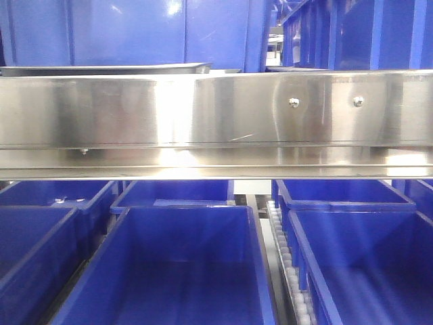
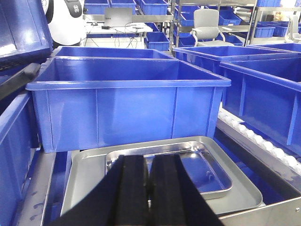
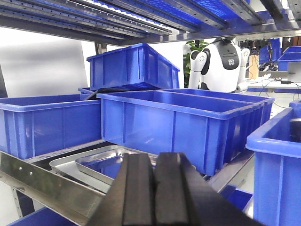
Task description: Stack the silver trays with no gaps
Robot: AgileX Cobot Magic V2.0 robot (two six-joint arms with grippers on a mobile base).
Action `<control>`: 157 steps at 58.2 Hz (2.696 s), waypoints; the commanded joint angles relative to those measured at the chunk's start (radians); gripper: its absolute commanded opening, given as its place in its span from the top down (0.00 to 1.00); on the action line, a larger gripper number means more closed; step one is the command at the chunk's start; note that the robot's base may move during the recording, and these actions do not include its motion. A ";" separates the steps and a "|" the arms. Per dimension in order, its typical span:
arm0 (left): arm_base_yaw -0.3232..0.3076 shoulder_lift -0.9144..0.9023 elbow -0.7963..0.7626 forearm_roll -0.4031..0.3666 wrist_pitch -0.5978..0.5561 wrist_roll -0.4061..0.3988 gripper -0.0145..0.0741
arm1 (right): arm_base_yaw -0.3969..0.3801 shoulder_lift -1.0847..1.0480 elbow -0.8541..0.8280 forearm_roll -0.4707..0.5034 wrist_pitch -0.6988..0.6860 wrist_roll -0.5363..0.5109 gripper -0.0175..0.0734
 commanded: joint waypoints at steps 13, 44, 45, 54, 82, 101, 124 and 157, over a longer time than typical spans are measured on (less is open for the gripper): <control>0.001 -0.003 -0.002 -0.006 -0.017 -0.008 0.85 | 0.000 -0.005 0.002 -0.004 -0.027 -0.005 0.89; 0.001 -0.003 -0.002 0.003 -0.017 -0.008 0.85 | -0.459 -0.015 0.096 -0.148 -0.112 -0.011 0.89; 0.001 -0.003 -0.002 0.003 -0.017 -0.008 0.85 | -0.482 -0.018 0.104 -0.148 -0.116 -0.011 0.89; 0.001 -0.003 -0.002 0.003 -0.017 -0.008 0.85 | -0.585 -0.071 0.232 -0.135 -0.229 -0.011 0.89; 0.001 -0.003 -0.002 0.003 -0.017 -0.008 0.85 | -0.586 -0.136 0.614 -0.069 -0.432 -0.011 0.89; 0.001 -0.003 -0.002 0.003 -0.017 -0.008 0.85 | -0.571 -0.156 0.640 -0.064 -0.433 -0.003 0.89; 0.001 -0.003 -0.002 0.003 -0.017 -0.008 0.85 | -0.567 -0.156 0.640 -0.057 -0.398 0.015 0.89; 0.001 -0.003 -0.002 0.003 -0.017 -0.008 0.85 | -0.546 -0.156 0.640 -0.057 -0.373 0.015 0.89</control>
